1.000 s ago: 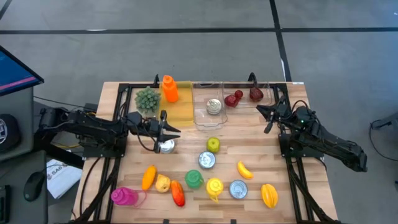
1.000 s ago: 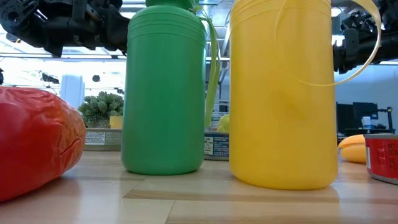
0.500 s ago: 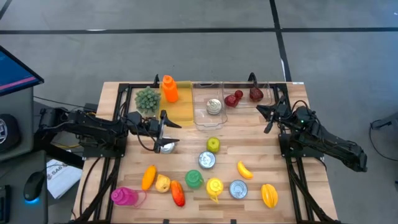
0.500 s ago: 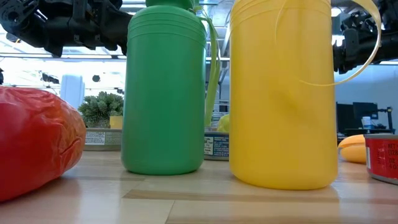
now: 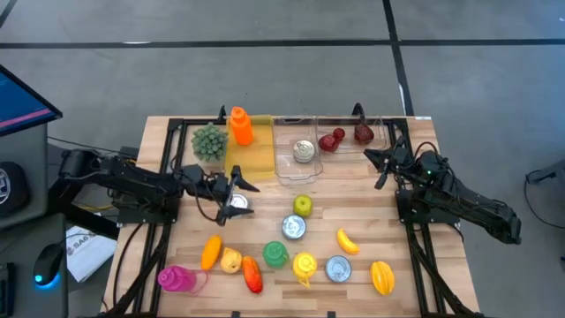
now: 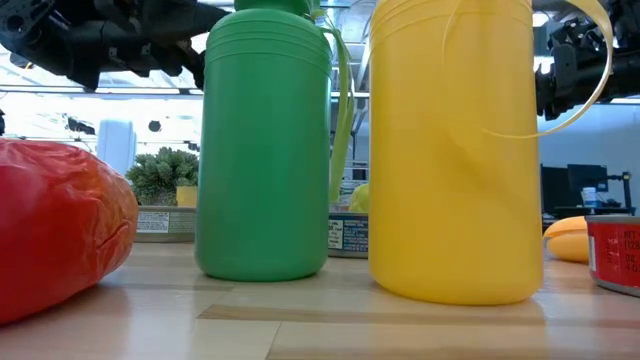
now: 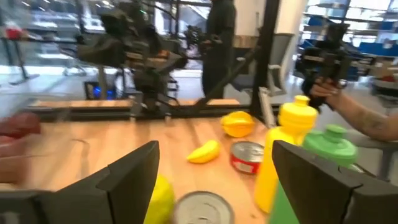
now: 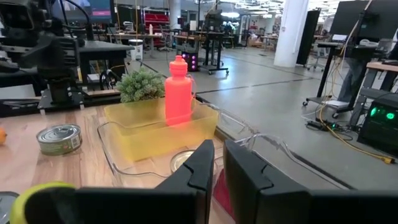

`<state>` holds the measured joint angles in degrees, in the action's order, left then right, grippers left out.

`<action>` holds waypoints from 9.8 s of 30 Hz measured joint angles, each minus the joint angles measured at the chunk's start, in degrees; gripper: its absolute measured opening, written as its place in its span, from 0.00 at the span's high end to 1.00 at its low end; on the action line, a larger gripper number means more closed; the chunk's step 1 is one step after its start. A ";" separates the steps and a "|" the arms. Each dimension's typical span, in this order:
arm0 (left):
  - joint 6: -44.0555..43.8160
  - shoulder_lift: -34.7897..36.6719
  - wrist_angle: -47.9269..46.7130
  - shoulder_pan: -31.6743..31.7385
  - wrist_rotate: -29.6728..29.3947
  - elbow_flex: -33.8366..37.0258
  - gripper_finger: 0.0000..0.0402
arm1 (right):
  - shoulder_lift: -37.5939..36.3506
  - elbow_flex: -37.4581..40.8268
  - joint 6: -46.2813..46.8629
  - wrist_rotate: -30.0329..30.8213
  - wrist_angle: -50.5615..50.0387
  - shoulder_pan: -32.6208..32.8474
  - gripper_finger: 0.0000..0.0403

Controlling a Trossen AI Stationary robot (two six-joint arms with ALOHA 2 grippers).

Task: Pick & Place Food Item
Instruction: Put the green bottle into the yellow bin

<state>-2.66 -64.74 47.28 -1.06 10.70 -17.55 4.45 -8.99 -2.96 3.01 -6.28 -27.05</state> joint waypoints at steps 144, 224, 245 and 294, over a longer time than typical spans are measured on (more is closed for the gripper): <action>-0.65 -25.89 -10.90 -23.41 -14.98 -25.58 0.29 | 0.00 -0.02 1.53 0.00 -5.46 0.00 0.92; 1.30 -5.12 -30.98 -12.23 -15.00 -25.52 0.86 | -0.02 0.00 1.45 0.00 -5.43 -0.02 0.92; 4.38 4.75 -35.45 8.07 -27.35 -25.60 0.86 | -0.01 0.00 1.29 0.00 -5.25 -0.02 0.92; -7.10 -19.75 -22.80 23.01 -42.71 -25.58 0.81 | -0.02 0.00 1.01 0.00 -5.29 0.00 0.92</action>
<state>-9.76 -84.49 24.48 21.96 -32.01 -43.13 4.43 -8.99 -1.96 3.01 -11.58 -27.05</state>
